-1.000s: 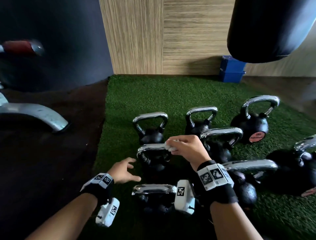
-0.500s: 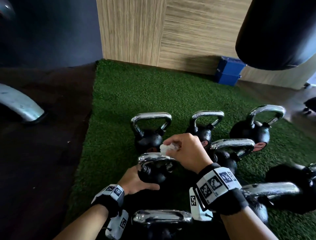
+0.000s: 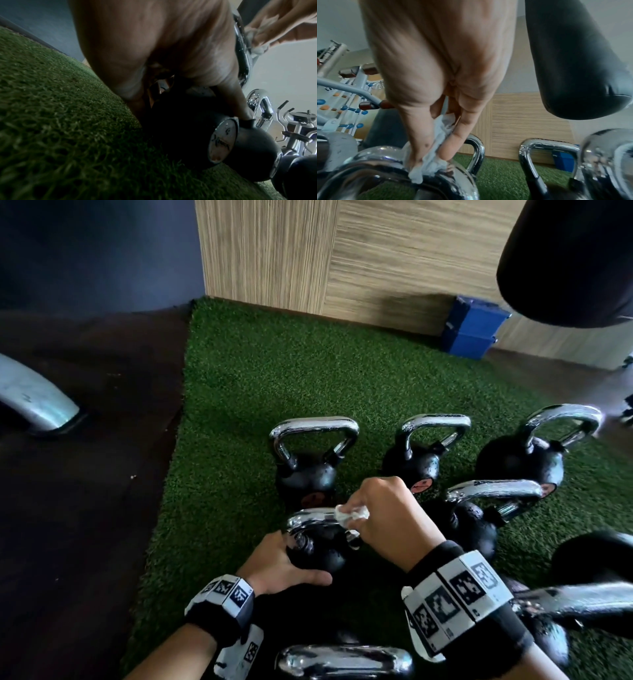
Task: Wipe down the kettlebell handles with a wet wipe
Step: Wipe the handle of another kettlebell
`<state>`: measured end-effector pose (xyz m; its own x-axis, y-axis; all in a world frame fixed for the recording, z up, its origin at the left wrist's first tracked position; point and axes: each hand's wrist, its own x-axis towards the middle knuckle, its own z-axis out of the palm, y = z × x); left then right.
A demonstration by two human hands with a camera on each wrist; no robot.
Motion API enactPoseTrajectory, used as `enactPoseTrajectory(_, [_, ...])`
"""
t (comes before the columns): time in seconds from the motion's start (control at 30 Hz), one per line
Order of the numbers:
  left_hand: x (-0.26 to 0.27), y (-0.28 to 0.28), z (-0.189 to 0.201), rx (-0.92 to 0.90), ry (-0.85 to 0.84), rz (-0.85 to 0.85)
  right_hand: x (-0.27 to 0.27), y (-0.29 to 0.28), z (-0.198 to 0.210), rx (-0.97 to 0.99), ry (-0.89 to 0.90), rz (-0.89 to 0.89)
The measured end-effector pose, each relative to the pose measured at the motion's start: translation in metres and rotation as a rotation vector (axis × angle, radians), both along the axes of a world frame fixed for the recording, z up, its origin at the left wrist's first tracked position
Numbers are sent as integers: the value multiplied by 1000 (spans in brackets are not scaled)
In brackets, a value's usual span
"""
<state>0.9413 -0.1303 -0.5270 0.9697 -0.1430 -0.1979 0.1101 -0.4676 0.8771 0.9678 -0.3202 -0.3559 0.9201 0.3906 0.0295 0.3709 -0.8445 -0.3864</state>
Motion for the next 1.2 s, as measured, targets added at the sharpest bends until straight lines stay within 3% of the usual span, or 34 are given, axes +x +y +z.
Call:
enactPoseTrajectory(0.17, [3,1,-4,-12,-2,2,1,-7,-2,-1,-33,-60])
enactPoseTrajectory(0.4, [-1,-3,-3,11,-67,21,9,-26,4,45,70,-101])
enactPoseTrajectory(0.63, [-2,-3,2,6,-25,13,22,-29,4,-16,118,-113])
enactPoseTrajectory(0.93, [-3,-1,3,15,-40,10,33,-38,-16,-52,152,-139])
enactPoseTrajectory(1.2, [-2,1,1,-13,-13,-3,39,-41,-60,19,335,-201])
